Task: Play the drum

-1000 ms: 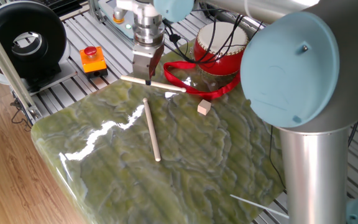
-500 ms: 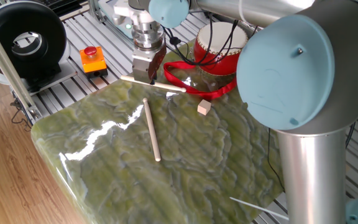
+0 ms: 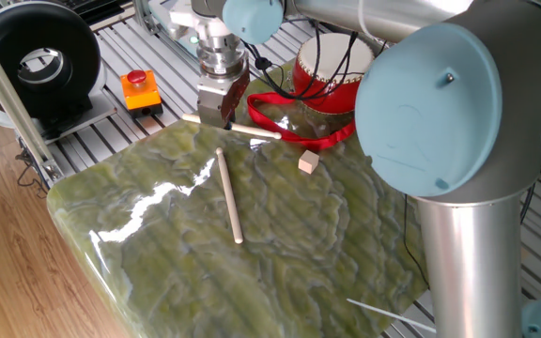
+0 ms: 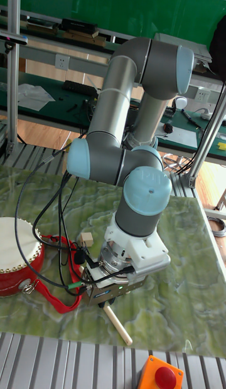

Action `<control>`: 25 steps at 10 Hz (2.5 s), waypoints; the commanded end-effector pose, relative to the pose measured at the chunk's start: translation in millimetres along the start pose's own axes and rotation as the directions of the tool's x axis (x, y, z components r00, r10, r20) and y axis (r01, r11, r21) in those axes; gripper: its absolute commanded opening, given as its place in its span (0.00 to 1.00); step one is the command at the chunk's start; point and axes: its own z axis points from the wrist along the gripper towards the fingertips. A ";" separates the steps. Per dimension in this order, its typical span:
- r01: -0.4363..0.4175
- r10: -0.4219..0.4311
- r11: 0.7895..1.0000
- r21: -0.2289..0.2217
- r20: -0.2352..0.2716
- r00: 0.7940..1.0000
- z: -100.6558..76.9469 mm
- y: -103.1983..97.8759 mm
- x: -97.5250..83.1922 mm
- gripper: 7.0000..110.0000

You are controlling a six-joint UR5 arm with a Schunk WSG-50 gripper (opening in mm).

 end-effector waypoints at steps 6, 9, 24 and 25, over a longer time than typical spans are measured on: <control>-0.027 0.027 0.999 0.019 -0.002 1.000 -3.5 1.0 -10.9 0.15; -0.019 0.020 0.999 0.026 -0.009 1.000 1.3 -5.9 -3.1 0.15; -0.043 0.043 0.999 -0.032 -0.003 0.999 5.7 6.7 0.0 0.00; -0.043 0.043 0.999 -0.022 -0.008 0.999 5.5 4.3 1.1 0.00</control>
